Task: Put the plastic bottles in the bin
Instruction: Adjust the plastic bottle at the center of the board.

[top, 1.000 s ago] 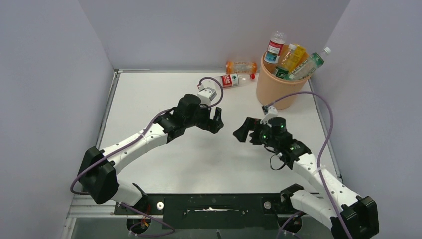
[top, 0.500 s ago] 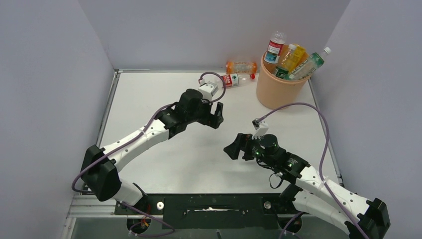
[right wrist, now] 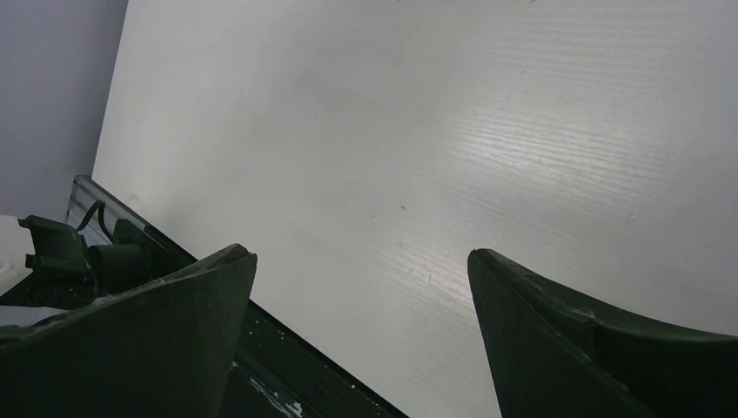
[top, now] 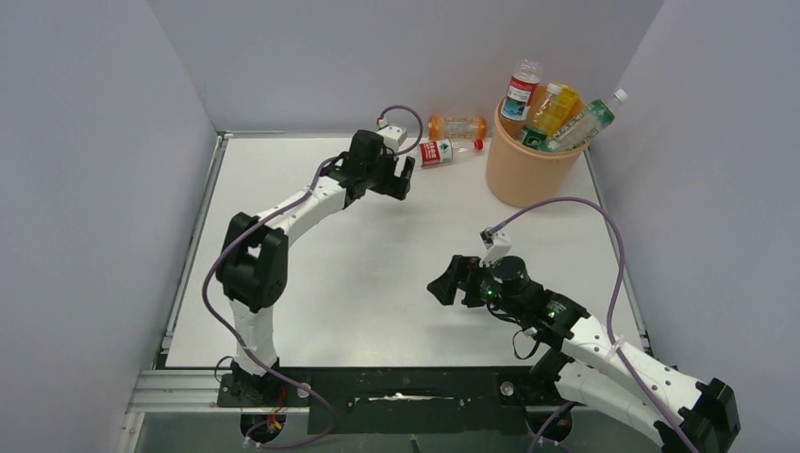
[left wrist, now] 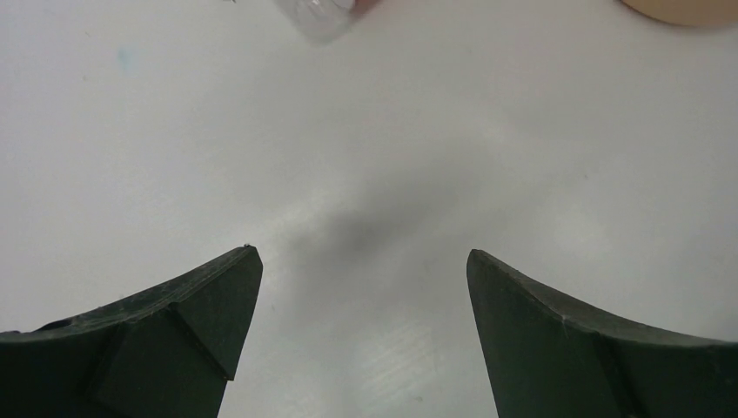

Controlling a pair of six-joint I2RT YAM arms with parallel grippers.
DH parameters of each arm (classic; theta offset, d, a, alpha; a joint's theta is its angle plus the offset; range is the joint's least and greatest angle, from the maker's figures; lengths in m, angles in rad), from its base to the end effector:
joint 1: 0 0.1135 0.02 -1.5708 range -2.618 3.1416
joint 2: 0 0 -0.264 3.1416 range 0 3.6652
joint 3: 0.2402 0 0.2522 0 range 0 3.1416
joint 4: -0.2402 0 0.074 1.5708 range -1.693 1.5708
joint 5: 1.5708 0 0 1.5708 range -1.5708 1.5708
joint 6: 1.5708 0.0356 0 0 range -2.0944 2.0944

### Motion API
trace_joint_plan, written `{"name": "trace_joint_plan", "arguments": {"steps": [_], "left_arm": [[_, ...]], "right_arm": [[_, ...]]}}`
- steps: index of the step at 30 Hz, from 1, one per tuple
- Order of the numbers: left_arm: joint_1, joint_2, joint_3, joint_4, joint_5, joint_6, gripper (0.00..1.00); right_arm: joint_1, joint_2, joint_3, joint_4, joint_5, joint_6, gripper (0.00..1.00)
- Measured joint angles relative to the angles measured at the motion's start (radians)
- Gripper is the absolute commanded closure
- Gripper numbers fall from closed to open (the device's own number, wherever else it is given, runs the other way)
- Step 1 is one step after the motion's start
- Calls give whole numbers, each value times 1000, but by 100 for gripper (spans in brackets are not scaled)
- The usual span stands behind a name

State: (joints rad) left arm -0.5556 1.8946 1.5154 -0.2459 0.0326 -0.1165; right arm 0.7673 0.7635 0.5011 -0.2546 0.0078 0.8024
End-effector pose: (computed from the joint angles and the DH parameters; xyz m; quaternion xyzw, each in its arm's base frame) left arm 0.3754 -0.2345 0.2647 0.2011 0.8672 -0.1639 0.4251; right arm 0.1274 0.1225 0.2363 0.0171 0.8642 0.3530 0.3581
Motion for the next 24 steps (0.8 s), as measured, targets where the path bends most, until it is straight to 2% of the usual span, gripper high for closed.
{"name": "trace_joint_plan", "arguments": {"steps": [7, 16, 24], "left_arm": [[103, 263, 255, 49, 65, 80, 11], [134, 464, 391, 179, 225, 188, 11], [138, 592, 538, 226, 314, 244, 11]], "right_arm": [[-1, 19, 2, -18, 0, 7, 2], [-1, 29, 21, -46, -4, 7, 2], [-2, 68, 33, -47, -10, 7, 2]]}}
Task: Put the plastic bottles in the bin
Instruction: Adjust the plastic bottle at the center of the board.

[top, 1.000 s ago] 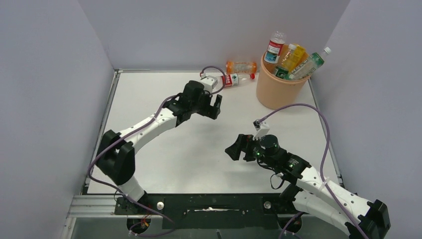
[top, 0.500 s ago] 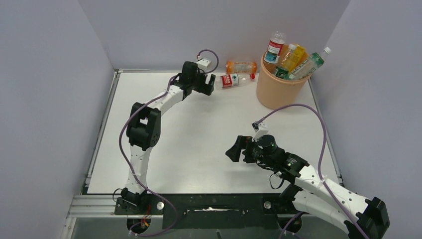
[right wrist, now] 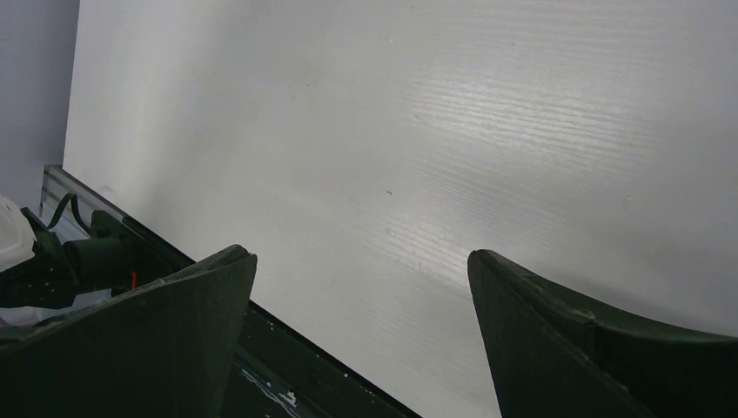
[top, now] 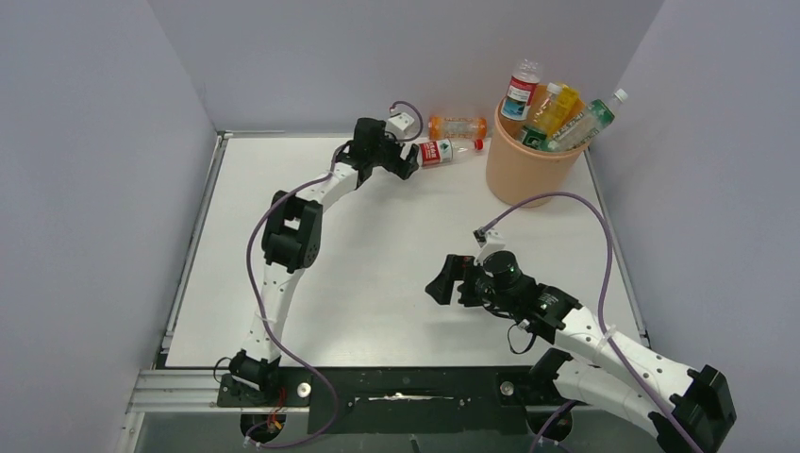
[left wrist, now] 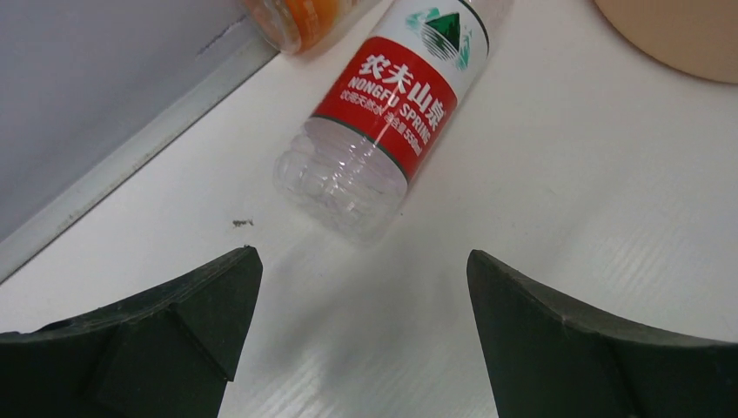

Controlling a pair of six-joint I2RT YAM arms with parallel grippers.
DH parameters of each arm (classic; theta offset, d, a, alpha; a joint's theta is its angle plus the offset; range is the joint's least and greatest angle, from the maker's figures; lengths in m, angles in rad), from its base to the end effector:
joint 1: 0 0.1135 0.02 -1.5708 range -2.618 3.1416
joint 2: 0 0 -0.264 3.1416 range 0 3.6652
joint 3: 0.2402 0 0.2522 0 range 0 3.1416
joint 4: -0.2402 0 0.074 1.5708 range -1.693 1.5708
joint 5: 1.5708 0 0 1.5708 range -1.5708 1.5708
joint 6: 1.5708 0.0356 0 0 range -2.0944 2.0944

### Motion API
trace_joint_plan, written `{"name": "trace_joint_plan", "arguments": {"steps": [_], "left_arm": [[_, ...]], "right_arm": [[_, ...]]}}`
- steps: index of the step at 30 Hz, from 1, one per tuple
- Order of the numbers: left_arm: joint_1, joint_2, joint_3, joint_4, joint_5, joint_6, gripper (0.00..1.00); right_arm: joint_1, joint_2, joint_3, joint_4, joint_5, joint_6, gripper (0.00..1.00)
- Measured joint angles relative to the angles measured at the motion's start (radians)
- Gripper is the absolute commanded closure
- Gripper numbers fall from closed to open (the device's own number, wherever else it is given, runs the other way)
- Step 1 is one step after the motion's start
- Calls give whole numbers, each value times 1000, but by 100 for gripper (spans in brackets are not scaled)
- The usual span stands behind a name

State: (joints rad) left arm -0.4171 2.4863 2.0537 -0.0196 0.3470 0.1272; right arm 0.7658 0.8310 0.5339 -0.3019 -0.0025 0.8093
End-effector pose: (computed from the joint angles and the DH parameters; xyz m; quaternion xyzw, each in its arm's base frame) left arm 0.5195 -0.2434 0.1792 0.3127 0.7795 -0.2203 0.4960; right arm 0.1328 0.1278 0.2324 0.0187 0.8841 0.3317 0.3287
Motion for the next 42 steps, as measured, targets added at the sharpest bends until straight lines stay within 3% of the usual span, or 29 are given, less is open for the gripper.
{"name": "trace_joint_plan", "arguments": {"steps": [14, 31, 42], "left_arm": [[21, 144, 184, 121, 130, 43, 8], [10, 277, 249, 260, 249, -16, 7], [-29, 281, 249, 338, 261, -57, 15]], "right_arm": [[-9, 94, 51, -6, -26, -4, 2], [-53, 126, 51, -1, -76, 1, 2], [-58, 127, 46, 2, -85, 4, 2]]}}
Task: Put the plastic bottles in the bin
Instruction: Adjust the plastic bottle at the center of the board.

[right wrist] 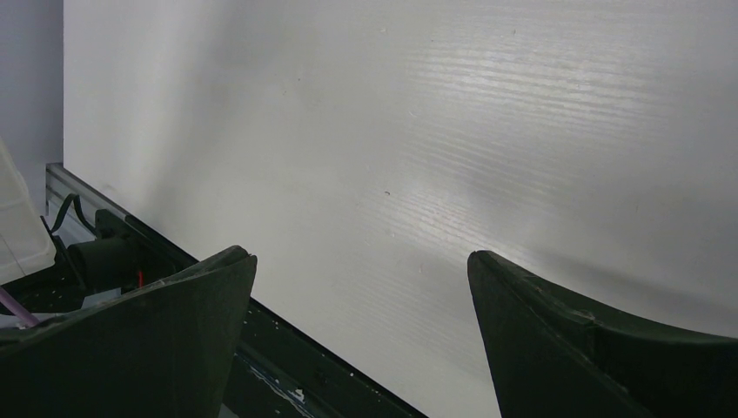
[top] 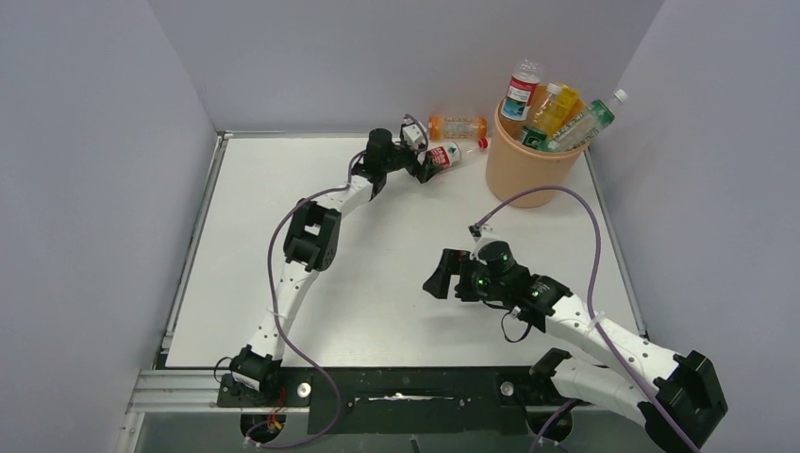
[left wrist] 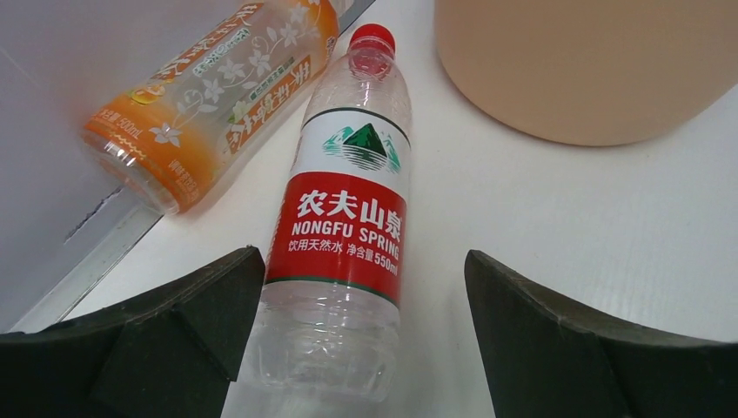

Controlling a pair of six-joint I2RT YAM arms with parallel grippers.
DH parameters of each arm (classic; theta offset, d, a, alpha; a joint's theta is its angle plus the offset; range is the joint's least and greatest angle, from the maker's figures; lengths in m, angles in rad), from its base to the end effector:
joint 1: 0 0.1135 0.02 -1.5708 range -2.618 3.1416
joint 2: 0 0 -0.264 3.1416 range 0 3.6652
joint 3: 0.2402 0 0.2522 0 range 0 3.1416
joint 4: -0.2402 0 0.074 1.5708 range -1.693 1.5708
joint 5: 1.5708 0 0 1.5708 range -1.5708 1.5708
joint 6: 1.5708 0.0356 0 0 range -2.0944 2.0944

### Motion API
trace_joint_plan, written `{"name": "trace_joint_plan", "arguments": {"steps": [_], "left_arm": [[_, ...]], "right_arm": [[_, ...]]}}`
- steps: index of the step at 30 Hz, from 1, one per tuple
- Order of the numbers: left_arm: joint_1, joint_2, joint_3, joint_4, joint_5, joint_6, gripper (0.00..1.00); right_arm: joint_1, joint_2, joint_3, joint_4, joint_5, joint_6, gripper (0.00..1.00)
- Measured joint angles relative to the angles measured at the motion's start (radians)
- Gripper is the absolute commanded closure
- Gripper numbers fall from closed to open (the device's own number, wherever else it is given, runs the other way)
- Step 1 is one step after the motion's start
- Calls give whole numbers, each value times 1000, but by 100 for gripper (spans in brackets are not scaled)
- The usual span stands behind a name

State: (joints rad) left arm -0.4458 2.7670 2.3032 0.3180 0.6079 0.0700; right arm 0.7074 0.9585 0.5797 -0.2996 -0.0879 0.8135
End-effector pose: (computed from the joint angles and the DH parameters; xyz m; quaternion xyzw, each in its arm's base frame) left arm 0.5450 -0.2830 0.1392 0.3733 0.6483 -0.3390 0.5705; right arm 0.1525 0.1345 0.2260 0.0289 0.9010 0.3259 0.2850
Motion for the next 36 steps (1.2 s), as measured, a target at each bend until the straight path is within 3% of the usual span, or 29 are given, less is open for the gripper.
{"name": "trace_joint_plan", "arguments": {"steps": [13, 18, 30, 36], "left_arm": [[-5, 48, 2, 47, 0, -68, 38], [-5, 10, -85, 103, 0, -82, 44], [-5, -383, -640, 91, 19, -126, 62], [-13, -647, -1008, 164, 14, -252, 65]], "right_arm": [[0, -42, -4, -5, 4, 9, 2], [0, -54, -3, -29, 14, 10, 2], [-2, -87, 146, -105, 45, -13, 2], [-13, -101, 201, -148, 72, -61, 2]]}}
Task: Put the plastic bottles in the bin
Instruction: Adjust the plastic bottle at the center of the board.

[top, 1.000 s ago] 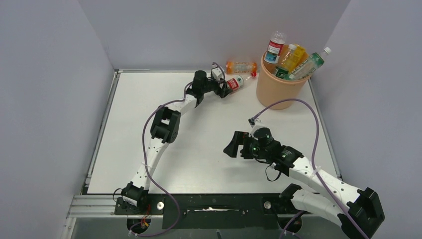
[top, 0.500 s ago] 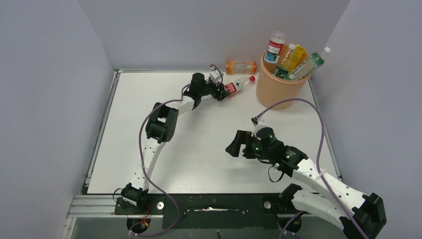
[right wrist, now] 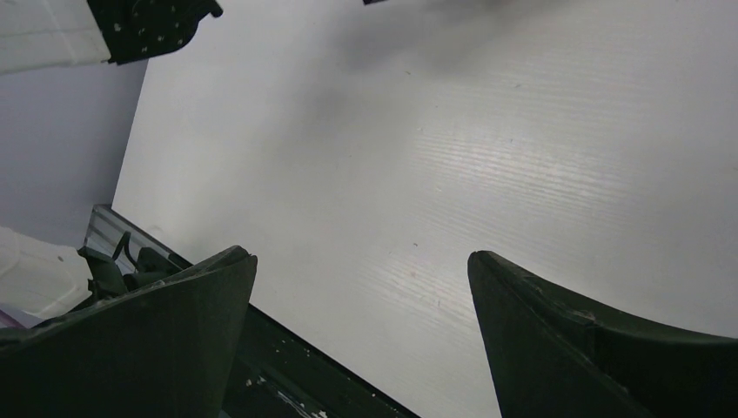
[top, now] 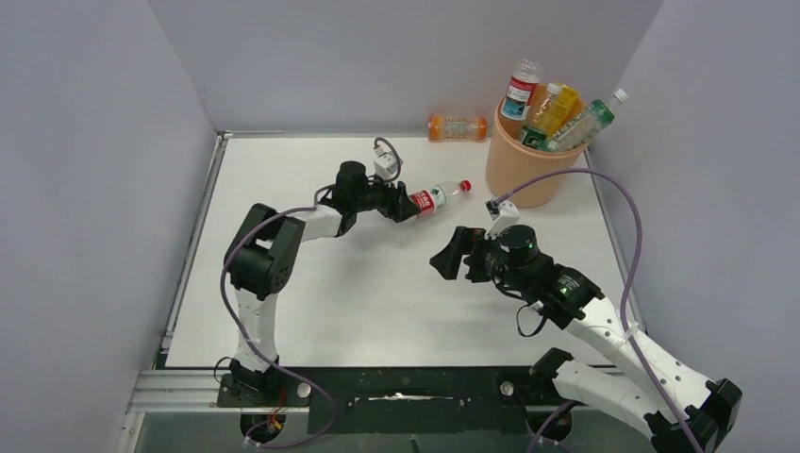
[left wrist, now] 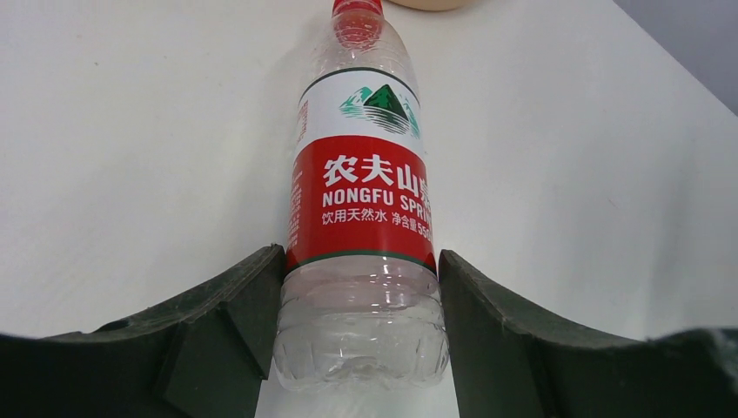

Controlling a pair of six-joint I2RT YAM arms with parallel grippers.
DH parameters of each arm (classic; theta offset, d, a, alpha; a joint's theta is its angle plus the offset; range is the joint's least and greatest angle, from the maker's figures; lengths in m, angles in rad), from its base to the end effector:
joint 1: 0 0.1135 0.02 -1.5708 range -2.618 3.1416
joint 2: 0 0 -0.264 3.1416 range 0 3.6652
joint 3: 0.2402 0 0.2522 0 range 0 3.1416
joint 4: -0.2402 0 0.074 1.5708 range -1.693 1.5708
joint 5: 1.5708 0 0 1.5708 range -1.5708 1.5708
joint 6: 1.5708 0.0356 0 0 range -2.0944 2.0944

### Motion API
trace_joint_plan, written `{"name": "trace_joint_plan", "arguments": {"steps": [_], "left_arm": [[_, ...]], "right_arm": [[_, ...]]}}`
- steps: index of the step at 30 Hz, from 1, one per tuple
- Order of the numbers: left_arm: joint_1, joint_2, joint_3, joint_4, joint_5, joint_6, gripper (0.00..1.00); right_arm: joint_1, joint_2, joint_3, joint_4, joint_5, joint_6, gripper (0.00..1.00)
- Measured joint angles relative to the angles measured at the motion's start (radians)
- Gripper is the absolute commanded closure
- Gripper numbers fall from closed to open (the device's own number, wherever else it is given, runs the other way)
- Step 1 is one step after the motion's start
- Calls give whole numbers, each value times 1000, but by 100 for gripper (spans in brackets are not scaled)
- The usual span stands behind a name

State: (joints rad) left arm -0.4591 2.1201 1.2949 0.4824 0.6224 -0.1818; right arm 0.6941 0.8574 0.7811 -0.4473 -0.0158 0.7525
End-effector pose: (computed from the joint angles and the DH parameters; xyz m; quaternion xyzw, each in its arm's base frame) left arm 0.4077 -0.2247 0.1648 0.2823 0.7462 -0.4103 0.4417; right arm 0.1464 0.1226 0.2995 0.0213 0.8657 0.3360 0.3703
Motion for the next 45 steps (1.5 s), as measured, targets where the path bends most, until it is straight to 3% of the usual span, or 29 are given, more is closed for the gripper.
{"name": "trace_joint_plan", "arguments": {"steps": [6, 13, 25, 34, 45], "left_arm": [[-49, -235, -209, -34, -54, -75, 65], [-127, -512, -275, -170, -149, -99, 65], [-129, -612, -258, -513, -223, -105, 65], [-129, -657, -491, -336, -87, -232, 66], [-129, -454, -554, -118, 117, -397, 68]], "right_arm": [[-15, 3, 91, -26, 29, -67, 2], [-27, 18, 171, -32, 54, -126, 2], [-33, 43, 268, -125, 174, -267, 2], [-34, 39, 243, -138, 193, -275, 2], [-34, -58, 91, -131, 206, -245, 2]]}}
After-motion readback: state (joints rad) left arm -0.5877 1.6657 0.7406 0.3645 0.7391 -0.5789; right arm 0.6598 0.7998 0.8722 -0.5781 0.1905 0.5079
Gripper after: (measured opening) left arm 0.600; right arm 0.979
